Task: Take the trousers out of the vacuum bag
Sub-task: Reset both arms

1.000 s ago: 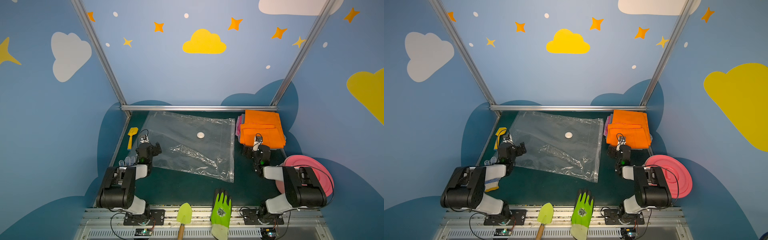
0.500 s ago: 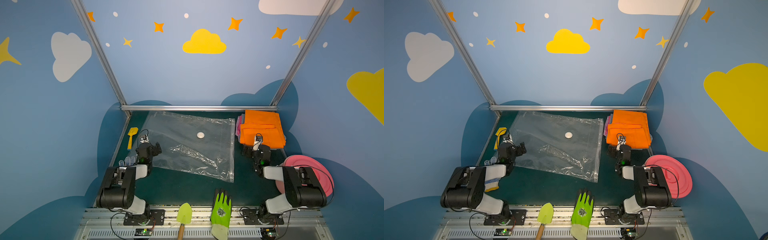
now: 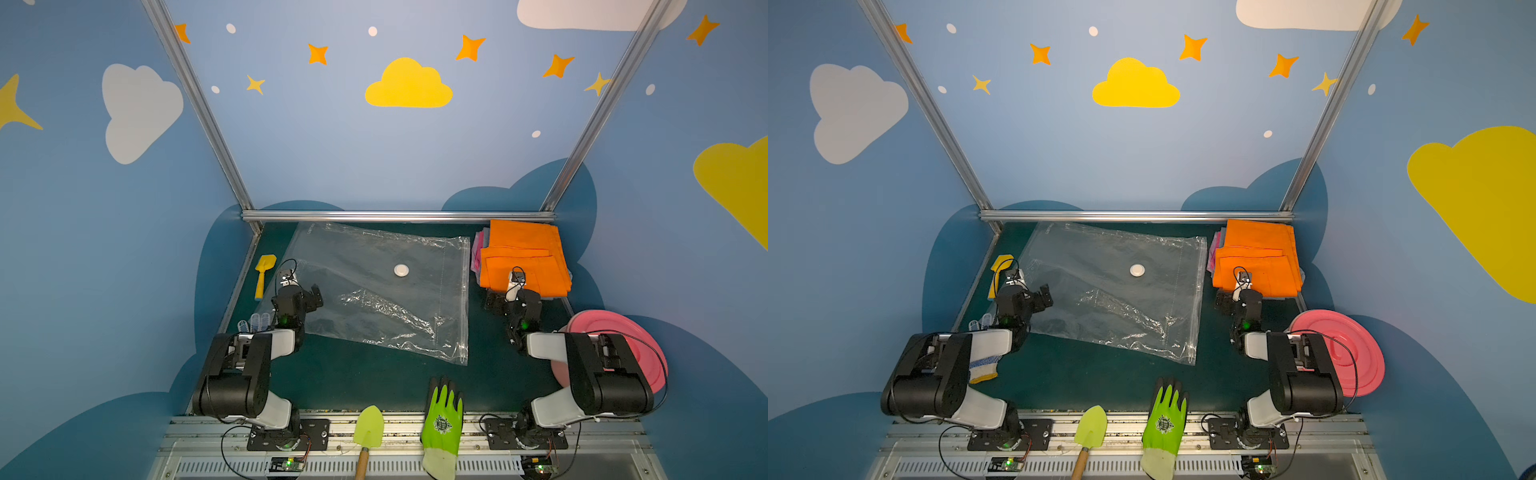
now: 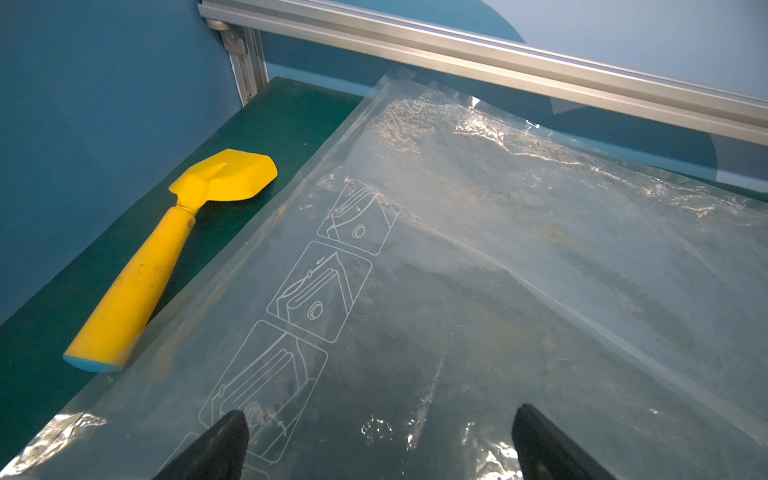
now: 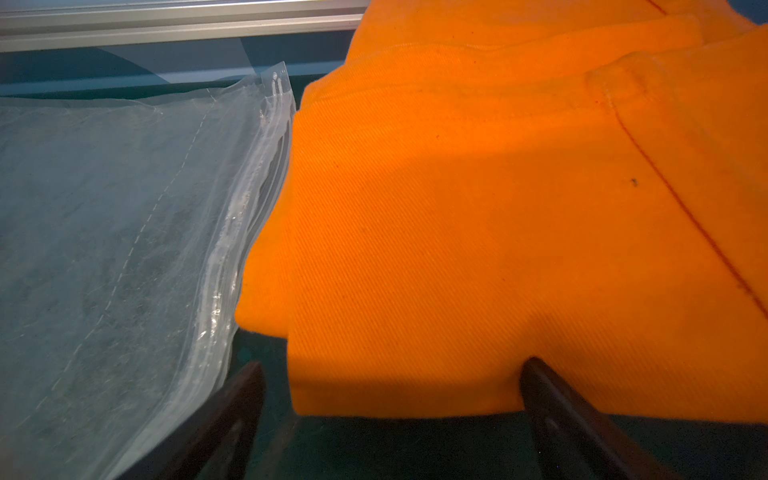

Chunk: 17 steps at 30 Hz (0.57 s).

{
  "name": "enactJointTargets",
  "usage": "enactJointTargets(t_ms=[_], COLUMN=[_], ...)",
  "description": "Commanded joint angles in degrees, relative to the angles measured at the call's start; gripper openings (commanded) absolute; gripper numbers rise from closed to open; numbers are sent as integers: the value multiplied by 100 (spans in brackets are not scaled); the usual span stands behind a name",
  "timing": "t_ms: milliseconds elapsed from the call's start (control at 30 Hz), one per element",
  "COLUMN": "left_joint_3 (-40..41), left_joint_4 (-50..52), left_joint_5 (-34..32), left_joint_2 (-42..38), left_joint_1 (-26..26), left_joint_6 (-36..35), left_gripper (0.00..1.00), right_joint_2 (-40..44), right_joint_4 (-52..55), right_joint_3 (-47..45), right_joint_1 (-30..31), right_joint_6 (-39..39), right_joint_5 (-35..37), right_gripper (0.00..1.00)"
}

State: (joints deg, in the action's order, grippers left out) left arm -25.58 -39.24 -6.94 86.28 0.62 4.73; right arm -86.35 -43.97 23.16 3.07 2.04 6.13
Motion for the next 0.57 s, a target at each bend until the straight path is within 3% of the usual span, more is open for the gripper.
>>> enactJointTargets(t_ms=[0, 533], left_joint_3=[45, 51], left_joint_4=[-101, -109], left_joint_5=[8, 9], left_joint_2=[42, 38], left_joint_1=[8, 8], left_joint_6=[-51, -51], left_gripper=[100, 100], right_joint_2=[-27, -23], right_joint_4=[-167, -152], right_joint_3=[-4, 0], right_joint_1=[6, 12], right_joint_6=[-64, -90], right_joint_5=[-59, -59], right_gripper=[95, 95])
